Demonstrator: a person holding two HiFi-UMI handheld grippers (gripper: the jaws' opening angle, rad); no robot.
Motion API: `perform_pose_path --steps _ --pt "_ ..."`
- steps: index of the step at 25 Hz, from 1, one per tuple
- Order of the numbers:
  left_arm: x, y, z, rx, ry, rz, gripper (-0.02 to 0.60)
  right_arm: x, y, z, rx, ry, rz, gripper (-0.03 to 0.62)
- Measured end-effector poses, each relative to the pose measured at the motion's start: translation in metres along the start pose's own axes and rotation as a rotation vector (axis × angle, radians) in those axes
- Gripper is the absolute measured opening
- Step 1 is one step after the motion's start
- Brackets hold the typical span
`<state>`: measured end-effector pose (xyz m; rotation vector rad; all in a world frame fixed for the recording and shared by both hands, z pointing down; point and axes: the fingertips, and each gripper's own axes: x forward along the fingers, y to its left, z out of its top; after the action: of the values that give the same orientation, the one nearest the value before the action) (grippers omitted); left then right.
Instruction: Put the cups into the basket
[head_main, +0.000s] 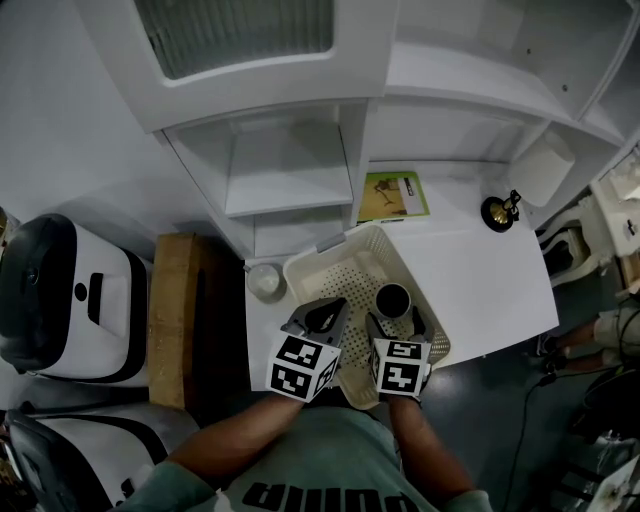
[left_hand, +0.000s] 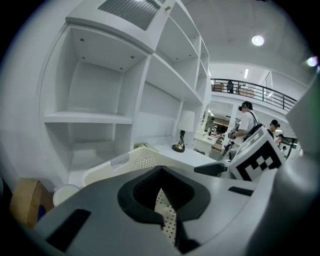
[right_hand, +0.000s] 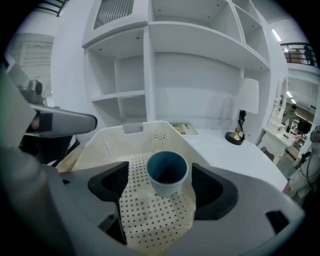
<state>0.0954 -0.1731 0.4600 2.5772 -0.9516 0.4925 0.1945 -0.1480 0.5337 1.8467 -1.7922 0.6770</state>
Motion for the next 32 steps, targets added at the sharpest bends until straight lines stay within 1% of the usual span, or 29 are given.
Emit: perform_pose_path --steps 6,12,13,15,16,19,22,24,26,32 --pt "-0.019 0.001 -0.003 -0.006 -0.026 0.014 0.006 -0.037 0.014 0.017 0.011 -0.095 0.019 0.38" --pt "-0.048 0.012 -0.012 -0.012 -0.055 0.057 0.006 -0.068 0.05 0.03 -0.016 -0.174 0.104 0.373" --pt "-0.054 0.015 -0.014 -0.017 -0.058 0.068 0.006 -0.072 0.057 0.032 -0.025 -0.184 0.117 0.352" --pt "-0.066 0.023 -0.017 -0.025 -0.067 0.092 0.006 -0.079 0.072 0.035 -0.046 -0.204 0.143 0.259" --pt "-0.073 0.026 -0.018 -0.029 -0.072 0.106 0.006 -0.081 0.079 0.037 -0.055 -0.212 0.159 0.224" --pt "-0.093 0.039 -0.022 -0.046 -0.092 0.152 0.006 -0.083 0.104 0.037 -0.08 -0.225 0.214 0.156" --pt "-0.113 0.052 -0.026 -0.058 -0.107 0.197 0.006 -0.084 0.128 0.038 -0.105 -0.234 0.266 0.055" --pt "-0.126 0.059 -0.03 -0.063 -0.112 0.225 0.006 -0.086 0.146 0.04 -0.117 -0.241 0.304 0.029" --pt "-0.138 0.067 -0.034 -0.072 -0.116 0.25 0.006 -0.088 0.162 0.04 -0.137 -0.247 0.338 0.018" --pt "-0.169 0.081 -0.047 -0.091 -0.123 0.304 0.006 -0.098 0.205 0.042 -0.184 -0.256 0.425 0.017"
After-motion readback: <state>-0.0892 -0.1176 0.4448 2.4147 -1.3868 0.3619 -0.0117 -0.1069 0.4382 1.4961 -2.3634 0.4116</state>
